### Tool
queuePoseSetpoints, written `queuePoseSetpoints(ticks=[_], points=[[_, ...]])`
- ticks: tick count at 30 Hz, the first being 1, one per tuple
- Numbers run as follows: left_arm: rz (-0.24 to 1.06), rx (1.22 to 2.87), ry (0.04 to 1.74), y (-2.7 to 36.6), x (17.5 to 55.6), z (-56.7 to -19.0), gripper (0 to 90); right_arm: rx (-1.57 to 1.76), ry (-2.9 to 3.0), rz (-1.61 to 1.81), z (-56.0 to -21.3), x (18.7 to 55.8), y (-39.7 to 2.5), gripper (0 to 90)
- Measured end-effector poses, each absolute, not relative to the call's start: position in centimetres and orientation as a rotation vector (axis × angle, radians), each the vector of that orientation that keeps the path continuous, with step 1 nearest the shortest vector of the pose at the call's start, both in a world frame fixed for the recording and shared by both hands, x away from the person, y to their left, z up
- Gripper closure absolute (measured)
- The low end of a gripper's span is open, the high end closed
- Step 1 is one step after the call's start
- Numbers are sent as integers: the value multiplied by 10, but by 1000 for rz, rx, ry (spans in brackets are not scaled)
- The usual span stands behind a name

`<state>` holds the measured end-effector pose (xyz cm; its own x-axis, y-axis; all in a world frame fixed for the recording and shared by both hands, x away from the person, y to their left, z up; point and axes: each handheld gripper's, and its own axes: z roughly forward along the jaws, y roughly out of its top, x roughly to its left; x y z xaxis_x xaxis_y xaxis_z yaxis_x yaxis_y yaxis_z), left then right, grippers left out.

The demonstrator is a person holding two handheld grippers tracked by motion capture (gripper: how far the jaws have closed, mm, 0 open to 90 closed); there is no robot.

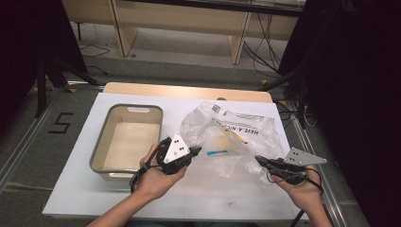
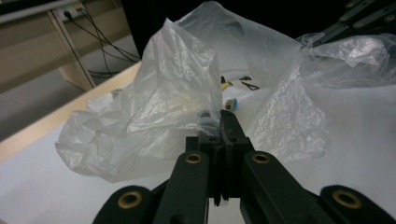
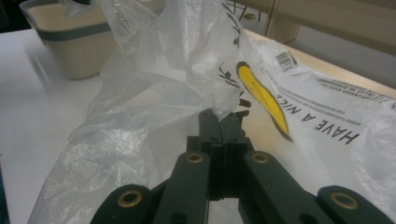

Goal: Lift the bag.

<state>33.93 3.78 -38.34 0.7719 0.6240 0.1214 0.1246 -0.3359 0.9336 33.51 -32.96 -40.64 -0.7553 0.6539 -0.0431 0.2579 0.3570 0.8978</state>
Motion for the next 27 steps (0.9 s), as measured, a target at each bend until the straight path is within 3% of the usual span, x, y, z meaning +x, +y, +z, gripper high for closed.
queuePoseSetpoints(ticks=[27], points=[[775, 1664, 500, 49, 338, -354, 891, 828, 1937, 1470, -383, 338, -326, 900]])
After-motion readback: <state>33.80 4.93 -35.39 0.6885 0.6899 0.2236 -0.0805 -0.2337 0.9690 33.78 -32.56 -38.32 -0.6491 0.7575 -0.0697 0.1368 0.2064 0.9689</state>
